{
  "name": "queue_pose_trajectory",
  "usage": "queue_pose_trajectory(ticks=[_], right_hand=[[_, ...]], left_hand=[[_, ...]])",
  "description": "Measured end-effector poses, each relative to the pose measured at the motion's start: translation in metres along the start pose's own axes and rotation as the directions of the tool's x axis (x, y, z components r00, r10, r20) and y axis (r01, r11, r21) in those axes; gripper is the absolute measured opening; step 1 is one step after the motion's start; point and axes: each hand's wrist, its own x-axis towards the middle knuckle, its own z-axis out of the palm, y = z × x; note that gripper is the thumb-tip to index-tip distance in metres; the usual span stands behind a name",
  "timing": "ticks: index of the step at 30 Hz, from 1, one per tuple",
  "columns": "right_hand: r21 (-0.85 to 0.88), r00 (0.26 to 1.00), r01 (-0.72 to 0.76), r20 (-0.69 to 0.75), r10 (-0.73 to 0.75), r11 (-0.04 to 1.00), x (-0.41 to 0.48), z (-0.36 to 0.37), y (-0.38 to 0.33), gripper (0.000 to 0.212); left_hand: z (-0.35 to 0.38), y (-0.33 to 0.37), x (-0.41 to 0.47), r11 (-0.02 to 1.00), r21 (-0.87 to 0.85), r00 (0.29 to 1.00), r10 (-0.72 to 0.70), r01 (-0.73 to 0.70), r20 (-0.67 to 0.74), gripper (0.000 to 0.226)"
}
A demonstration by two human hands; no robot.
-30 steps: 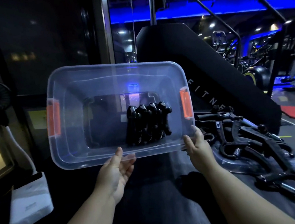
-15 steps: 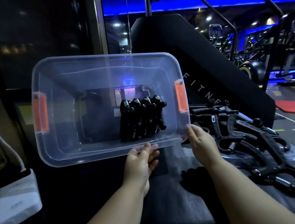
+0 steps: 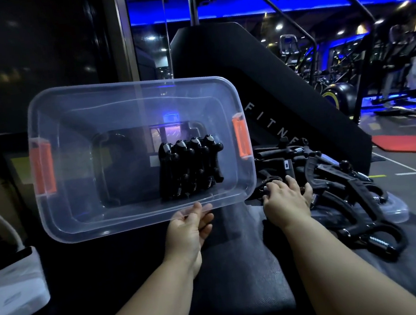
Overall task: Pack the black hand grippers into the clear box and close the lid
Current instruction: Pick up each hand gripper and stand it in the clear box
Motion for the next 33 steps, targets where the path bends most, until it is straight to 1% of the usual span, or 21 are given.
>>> queue_pose_trajectory(ticks=[5,10,16,22,25,28,33], right_hand=[[-0.05,0.999,0.021,0.043,-0.019,0.999,0.001,-0.001,-0.003,0.045],[-0.08,1.0,0.006,0.02,-0.004,0.997,-0.001,-0.001,-0.003,0.039],[-0.094,1.0,0.01,0.008,-0.01,0.996,-0.014,-0.008,-0.008,0.042],[-0.092,0.997,0.074,-0.024,-0.076,0.993,-0.042,-0.016,-0.008,0.045],[-0.151,0.993,0.117,-0.005,-0.119,0.982,-0.057,-0.018,-0.003,0.054],[-0.187,0.992,0.12,0.055,-0.112,0.975,-0.067,-0.019,0.0,0.066],[-0.216,0.996,0.085,0.04,-0.078,0.973,-0.07,-0.021,-0.002,0.079]], left_hand=[[-0.001,0.0,0.001,1.0,-0.01,1.0,0.004,-0.004,0.008,0.008],[-0.001,-0.001,0.001,1.0,-0.014,1.0,0.006,-0.006,0.015,0.008],[-0.003,-0.001,0.001,1.0,-0.011,1.0,0.001,-0.001,0.022,0.008],[-0.003,0.002,-0.003,1.0,-0.004,0.999,-0.02,0.02,0.032,0.013],[-0.001,0.004,-0.005,1.0,-0.004,1.0,-0.018,0.018,0.022,0.011],[0.0,0.006,-0.008,1.0,-0.007,1.0,-0.017,0.017,0.016,0.013],[-0.002,0.006,-0.01,0.999,-0.02,0.999,-0.028,0.029,0.018,0.013]])
